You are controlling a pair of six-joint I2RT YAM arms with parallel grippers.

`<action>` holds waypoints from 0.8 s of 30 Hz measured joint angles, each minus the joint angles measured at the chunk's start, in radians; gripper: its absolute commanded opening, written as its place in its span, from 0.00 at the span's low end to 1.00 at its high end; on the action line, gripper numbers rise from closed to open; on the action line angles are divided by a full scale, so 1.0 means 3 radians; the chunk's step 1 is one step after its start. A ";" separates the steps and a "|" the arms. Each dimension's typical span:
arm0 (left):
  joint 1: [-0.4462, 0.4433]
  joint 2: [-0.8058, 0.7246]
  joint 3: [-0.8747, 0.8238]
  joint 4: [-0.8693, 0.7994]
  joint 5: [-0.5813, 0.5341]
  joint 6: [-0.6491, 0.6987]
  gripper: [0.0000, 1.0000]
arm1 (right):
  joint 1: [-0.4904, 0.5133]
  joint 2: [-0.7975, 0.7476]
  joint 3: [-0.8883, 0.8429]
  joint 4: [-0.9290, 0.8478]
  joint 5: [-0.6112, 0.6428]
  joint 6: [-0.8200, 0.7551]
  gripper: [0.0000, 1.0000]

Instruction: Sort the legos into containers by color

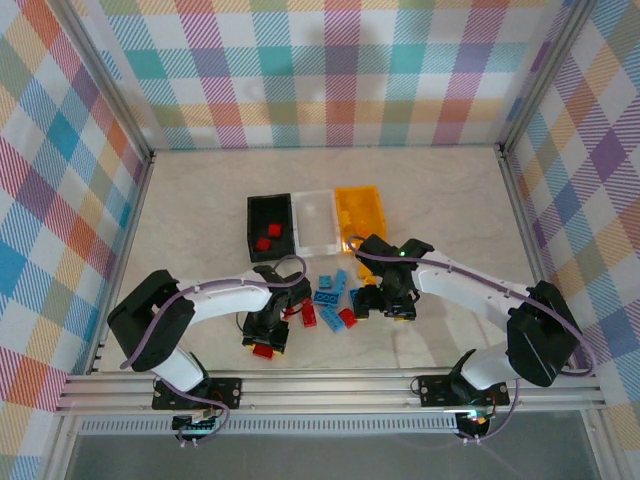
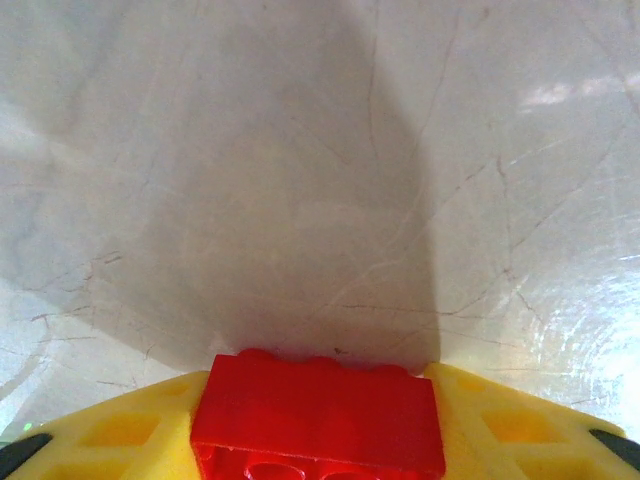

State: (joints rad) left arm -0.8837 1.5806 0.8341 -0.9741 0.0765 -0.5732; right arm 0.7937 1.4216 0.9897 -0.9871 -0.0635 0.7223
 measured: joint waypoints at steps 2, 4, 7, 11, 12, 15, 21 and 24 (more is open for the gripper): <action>0.0003 -0.0023 0.0000 -0.0036 -0.0011 0.0001 0.49 | 0.0000 0.0001 0.0000 0.0000 0.0000 0.0000 0.82; 0.0036 -0.0081 0.0003 -0.0081 -0.0011 0.0005 0.49 | 0.0000 0.0005 0.0000 0.0000 0.0000 -0.0001 0.82; 0.0182 -0.0225 0.0084 -0.0192 0.0006 0.0067 0.49 | 0.0000 0.0008 0.0001 -0.0003 0.0001 -0.0001 0.83; 0.0615 -0.0333 0.0502 -0.0375 0.0024 0.0244 0.49 | 0.0000 0.0011 0.0055 -0.0029 0.0018 -0.0005 0.82; 0.0771 -0.0329 0.0697 -0.0406 0.0028 0.0333 0.48 | 0.0000 0.0013 0.0089 -0.0036 0.0032 -0.0013 0.83; 0.1152 -0.0217 0.1286 -0.0497 0.0027 0.0562 0.48 | 0.0000 0.0014 0.0186 -0.0075 0.0070 -0.0019 0.82; 0.1516 0.0514 0.2497 -0.0502 -0.0065 0.0919 0.48 | 0.0000 0.0015 0.0346 -0.0154 0.0156 -0.0098 0.83; 0.1575 0.0956 0.2914 -0.0495 -0.0090 0.1024 0.48 | -0.0001 0.0015 0.0374 -0.0188 0.0197 -0.0136 0.82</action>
State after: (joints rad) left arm -0.4110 1.8675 1.7084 -1.1225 0.0494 -0.2661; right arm 0.7933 1.4261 1.1019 -1.0435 -0.0044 0.6815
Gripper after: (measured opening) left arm 0.484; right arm 0.825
